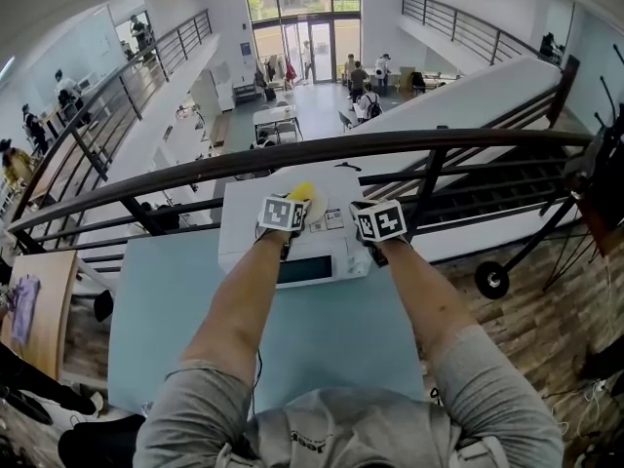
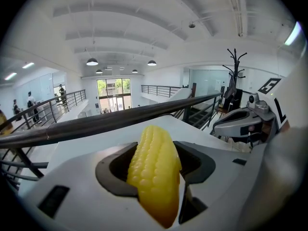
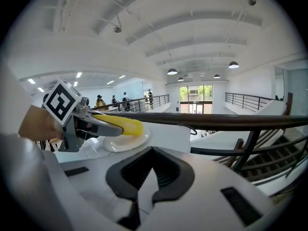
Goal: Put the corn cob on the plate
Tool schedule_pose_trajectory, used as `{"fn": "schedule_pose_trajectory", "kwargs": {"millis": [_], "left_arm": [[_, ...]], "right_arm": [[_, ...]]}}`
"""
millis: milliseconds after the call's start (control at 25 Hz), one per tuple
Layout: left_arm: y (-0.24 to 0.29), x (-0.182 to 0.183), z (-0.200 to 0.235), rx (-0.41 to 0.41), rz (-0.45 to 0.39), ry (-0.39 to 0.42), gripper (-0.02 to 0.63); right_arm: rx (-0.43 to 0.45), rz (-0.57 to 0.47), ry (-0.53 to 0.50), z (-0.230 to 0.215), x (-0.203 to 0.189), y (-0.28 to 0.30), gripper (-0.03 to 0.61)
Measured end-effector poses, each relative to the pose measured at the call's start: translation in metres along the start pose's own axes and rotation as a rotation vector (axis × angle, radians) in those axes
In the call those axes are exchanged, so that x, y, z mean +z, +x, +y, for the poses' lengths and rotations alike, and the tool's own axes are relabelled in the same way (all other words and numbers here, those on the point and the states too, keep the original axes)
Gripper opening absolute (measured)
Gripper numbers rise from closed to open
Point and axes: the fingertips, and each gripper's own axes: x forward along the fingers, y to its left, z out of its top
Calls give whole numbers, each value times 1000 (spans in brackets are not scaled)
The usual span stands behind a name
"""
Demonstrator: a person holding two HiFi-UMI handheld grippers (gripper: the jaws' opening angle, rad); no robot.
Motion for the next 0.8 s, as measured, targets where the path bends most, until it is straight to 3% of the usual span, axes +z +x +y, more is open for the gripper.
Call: {"fn": "schedule_pose_trajectory", "kwargs": {"millis": [280,440,800], "left_arm": [[3,1,0,0,5,32,241],[10,-22,1,15,116,93,241],[10,-25,2,8,100,64,239]], "right_arm": [[-9,18,3,-7,-10,1,17],[-8,22,5,-6,-11,1,17],[-4,30,6,-3,-17,5,17]]}}
